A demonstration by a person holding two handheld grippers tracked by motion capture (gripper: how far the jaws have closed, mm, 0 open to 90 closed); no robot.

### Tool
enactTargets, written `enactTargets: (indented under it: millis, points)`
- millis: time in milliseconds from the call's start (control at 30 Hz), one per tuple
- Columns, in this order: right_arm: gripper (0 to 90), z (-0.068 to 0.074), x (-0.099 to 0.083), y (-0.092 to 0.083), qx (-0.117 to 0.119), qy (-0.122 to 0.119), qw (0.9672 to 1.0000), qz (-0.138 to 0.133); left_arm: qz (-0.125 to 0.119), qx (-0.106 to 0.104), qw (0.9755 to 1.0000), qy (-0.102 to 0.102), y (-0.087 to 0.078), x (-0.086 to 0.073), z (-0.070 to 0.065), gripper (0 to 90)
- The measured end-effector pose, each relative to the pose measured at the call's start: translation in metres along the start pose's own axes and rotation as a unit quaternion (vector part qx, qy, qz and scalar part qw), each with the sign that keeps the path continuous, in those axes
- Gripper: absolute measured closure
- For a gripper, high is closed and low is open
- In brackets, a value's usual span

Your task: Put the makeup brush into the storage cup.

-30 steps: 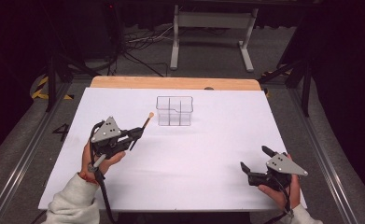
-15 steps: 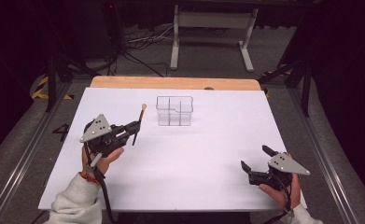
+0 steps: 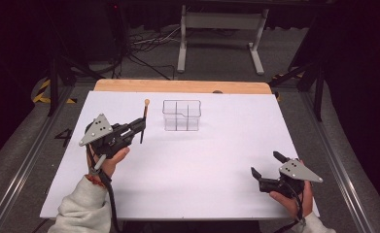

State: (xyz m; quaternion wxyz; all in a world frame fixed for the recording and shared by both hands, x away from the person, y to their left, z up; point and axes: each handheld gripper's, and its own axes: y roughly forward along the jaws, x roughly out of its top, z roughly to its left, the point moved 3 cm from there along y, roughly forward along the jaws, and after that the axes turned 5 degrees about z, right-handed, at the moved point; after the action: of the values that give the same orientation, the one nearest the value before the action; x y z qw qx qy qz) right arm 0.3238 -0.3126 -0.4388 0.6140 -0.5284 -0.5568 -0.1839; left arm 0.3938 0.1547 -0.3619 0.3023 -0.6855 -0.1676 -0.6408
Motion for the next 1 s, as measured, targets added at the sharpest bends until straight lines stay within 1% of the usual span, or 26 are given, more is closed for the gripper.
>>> enactTargets:
  millis: [100, 233, 400, 500, 533, 633, 767, 800, 867, 900, 1000]
  points:
    - [6.9, -0.001, 0.000, -0.001, -0.001, 0.003, 1.0000, -0.002, -0.010, -0.001, 0.9999, 0.001, 0.003, 0.005, -0.001, 82.8]
    - [6.9, -0.001, -0.001, -0.002, -0.003, 0.004, 1.0000, -0.003, -0.017, -0.005, 0.9998, 0.000, 0.009, 0.010, -0.001, 82.8]
    - [6.9, -0.001, -0.001, -0.002, -0.003, 0.004, 1.0000, -0.003, -0.020, -0.004, 0.9998, 0.000, 0.016, 0.015, 0.000, 82.8]
    - [6.9, -0.001, 0.000, -0.002, -0.003, 0.002, 1.0000, -0.005, -0.015, -0.004, 0.9999, 0.001, 0.020, 0.016, 0.001, 82.8]
    - [6.9, -0.002, 0.000, -0.002, -0.004, 0.005, 1.0000, -0.005, -0.015, -0.004, 0.9999, 0.000, 0.021, 0.016, 0.001, 82.8]
    - [6.9, -0.003, -0.003, 0.000, -0.006, 0.002, 1.0000, -0.001, -0.014, -0.002, 0.9999, 0.001, 0.025, 0.017, 0.004, 82.8]
    - [6.9, -0.005, -0.003, 0.001, -0.006, 0.009, 0.9999, 0.000, -0.020, -0.002, 0.9998, -0.006, 0.031, 0.017, 0.008, 82.8]
    - [6.9, -0.005, -0.003, 0.001, -0.007, 0.009, 0.9999, 0.000, -0.020, -0.005, 0.9998, -0.008, 0.033, 0.017, 0.009, 82.8]
    - [6.8, -0.005, -0.004, 0.000, -0.011, 0.005, 0.9999, 0.002, -0.021, -0.001, 0.9998, -0.006, 0.036, 0.018, 0.010, 82.8]
    - [6.8, -0.005, -0.004, 0.000, -0.011, 0.007, 0.9999, -0.001, -0.028, 0.002, 0.9995, -0.012, 0.038, 0.019, 0.011, 82.8]
    - [6.8, -0.006, -0.004, 0.000, -0.013, 0.009, 0.9999, -0.004, -0.036, 0.000, 0.9993, -0.012, 0.041, 0.022, 0.012, 82.8]
